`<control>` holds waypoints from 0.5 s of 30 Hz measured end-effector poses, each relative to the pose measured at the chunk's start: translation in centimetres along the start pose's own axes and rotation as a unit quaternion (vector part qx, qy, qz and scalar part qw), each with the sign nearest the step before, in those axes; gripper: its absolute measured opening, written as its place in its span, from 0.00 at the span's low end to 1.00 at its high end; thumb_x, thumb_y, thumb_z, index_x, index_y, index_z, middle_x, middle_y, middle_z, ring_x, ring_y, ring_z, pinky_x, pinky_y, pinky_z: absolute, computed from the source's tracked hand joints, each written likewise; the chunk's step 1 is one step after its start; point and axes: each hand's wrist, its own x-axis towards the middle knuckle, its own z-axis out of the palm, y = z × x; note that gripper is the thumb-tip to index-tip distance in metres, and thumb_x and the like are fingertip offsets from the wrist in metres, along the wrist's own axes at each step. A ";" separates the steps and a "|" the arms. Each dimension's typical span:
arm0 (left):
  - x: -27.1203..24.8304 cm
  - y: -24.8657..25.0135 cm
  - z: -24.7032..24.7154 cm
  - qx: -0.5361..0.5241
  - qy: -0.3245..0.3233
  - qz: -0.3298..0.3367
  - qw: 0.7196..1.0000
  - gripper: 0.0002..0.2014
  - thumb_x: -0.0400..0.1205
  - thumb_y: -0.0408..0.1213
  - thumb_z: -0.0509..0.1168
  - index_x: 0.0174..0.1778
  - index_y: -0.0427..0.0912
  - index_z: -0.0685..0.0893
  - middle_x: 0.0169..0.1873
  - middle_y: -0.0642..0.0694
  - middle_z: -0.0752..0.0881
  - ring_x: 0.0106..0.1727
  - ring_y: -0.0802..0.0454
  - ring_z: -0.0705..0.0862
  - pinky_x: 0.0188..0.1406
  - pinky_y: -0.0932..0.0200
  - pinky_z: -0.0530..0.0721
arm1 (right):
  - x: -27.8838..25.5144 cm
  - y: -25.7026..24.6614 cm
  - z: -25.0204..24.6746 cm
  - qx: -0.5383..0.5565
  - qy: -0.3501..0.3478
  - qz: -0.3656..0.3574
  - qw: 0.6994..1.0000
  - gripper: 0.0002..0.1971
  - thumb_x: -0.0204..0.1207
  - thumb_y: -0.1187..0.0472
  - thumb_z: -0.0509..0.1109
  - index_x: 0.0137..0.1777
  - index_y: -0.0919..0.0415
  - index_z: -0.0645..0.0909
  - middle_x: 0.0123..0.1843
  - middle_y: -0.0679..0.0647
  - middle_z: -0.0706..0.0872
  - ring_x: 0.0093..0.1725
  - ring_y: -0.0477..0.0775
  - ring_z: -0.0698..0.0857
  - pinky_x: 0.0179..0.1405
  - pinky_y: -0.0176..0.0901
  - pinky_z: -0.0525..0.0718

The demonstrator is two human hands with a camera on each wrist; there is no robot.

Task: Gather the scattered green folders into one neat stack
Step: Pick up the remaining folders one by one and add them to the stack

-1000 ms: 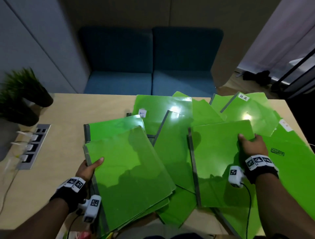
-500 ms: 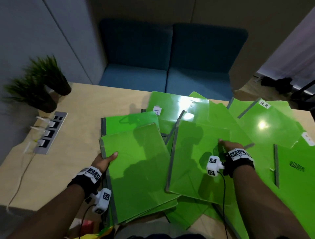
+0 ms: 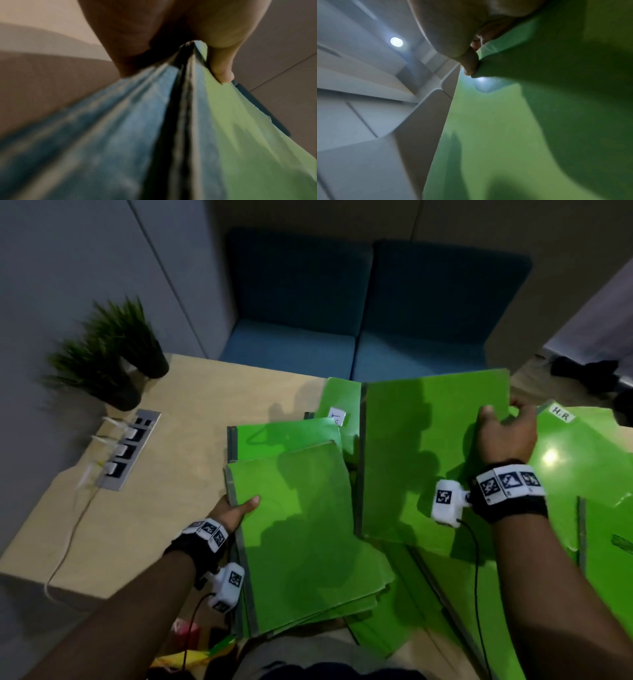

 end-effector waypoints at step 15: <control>1.5 -2.0 -0.8 0.073 -0.018 0.014 0.997 0.58 0.51 0.81 0.68 0.73 0.48 0.75 0.67 0.43 0.84 0.63 0.42 0.84 0.66 0.44 0.80 | -5.9 -0.7 10.2 0.043 -0.260 0.038 0.964 0.23 0.78 0.57 0.70 0.73 0.59 0.76 0.60 0.61 0.87 0.53 0.58 0.86 0.54 0.47 0.86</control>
